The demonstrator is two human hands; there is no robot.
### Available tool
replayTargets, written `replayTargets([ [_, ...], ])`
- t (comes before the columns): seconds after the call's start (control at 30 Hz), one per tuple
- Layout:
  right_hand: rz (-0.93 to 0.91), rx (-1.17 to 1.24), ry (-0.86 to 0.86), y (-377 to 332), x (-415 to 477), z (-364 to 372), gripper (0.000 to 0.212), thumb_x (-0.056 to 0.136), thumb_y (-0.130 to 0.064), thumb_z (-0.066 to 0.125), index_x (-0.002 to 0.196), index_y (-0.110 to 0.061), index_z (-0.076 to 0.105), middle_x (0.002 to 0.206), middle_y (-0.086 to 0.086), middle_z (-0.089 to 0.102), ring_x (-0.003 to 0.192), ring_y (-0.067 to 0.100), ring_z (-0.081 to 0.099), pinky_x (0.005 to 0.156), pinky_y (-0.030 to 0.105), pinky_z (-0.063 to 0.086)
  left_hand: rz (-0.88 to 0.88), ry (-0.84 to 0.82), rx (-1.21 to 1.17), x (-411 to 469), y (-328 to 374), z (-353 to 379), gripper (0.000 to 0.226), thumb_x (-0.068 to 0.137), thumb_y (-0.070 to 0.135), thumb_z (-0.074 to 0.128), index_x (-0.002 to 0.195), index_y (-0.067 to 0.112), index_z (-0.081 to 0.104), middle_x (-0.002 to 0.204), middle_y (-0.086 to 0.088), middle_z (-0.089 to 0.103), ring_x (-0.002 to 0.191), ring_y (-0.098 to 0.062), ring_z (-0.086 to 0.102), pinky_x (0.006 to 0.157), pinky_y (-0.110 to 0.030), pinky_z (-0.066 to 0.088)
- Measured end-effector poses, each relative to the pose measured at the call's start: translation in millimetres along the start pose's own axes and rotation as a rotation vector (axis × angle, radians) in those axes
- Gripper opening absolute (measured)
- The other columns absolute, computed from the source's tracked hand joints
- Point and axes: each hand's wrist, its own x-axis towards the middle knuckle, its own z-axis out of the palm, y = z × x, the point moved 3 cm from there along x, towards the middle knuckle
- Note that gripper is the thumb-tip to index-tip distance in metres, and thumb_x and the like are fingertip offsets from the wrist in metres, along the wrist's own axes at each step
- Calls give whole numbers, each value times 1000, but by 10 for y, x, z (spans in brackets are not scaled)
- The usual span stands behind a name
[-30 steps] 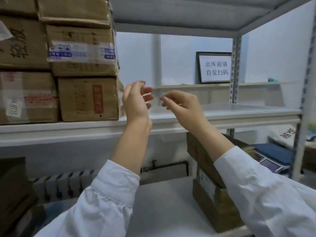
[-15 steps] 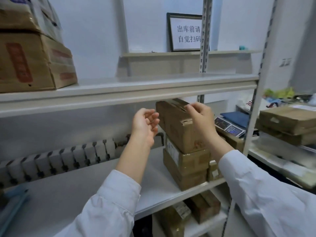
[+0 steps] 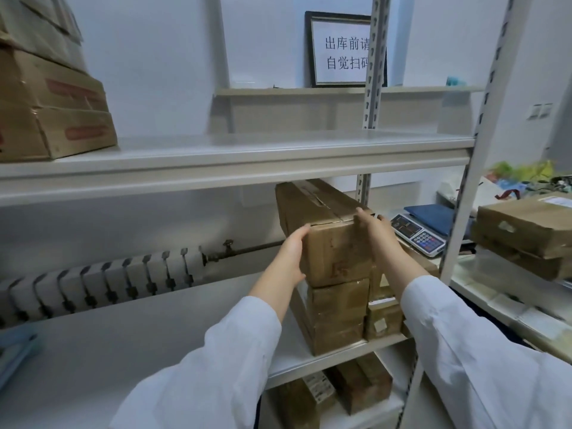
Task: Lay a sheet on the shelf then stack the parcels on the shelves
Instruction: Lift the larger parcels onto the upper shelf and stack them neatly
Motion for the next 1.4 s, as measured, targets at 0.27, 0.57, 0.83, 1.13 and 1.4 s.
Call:
replayTargets([
  [0.27, -151, -7, -95, -105, -92, 100, 52, 94, -46, 47, 128, -7, 58, 132, 5, 52, 122, 24, 45, 91, 31, 32, -16, 8, -142, 81, -32, -95, 81, 76, 76, 45, 123, 11, 57, 111, -13, 63, 100, -31, 56, 81, -40, 40],
  [0.57, -185, 24, -300, -136, -337, 439, 24, 96, -29, 52, 93, -10, 66, 89, 4, 65, 90, 22, 59, 77, 28, 47, -89, 292, -287, 139, -93, -617, 67, 68, 75, 46, 100, 19, 64, 105, -11, 66, 103, -35, 56, 96, -54, 40],
  [0.83, -185, -62, -164, -20, -273, 361, 47, 89, -21, 63, 132, -10, 47, 126, 8, 56, 109, 22, 55, 87, 34, 47, -64, 328, -273, -38, -32, -1191, 61, 76, 67, 52, 105, 13, 55, 94, -13, 57, 86, -35, 52, 85, -65, 42],
  [1.13, -180, -201, 43, -53, -333, 228, 79, 86, -49, 59, 148, -16, 22, 153, 12, 29, 141, 36, 22, 113, 54, 22, -70, 314, -63, -350, -22, -1868, 66, 75, 65, 52, 121, 18, 57, 119, -14, 58, 108, -39, 51, 61, -70, 45],
  [1.4, -167, -299, 12, -97, -506, 385, 97, 78, -68, 56, 149, -12, 20, 154, 17, 26, 141, 39, 24, 113, 57, 22, -95, 311, 49, -620, -31, -2060, 70, 74, 67, 52, 121, 15, 58, 117, -14, 61, 106, -38, 55, 73, -73, 43],
])
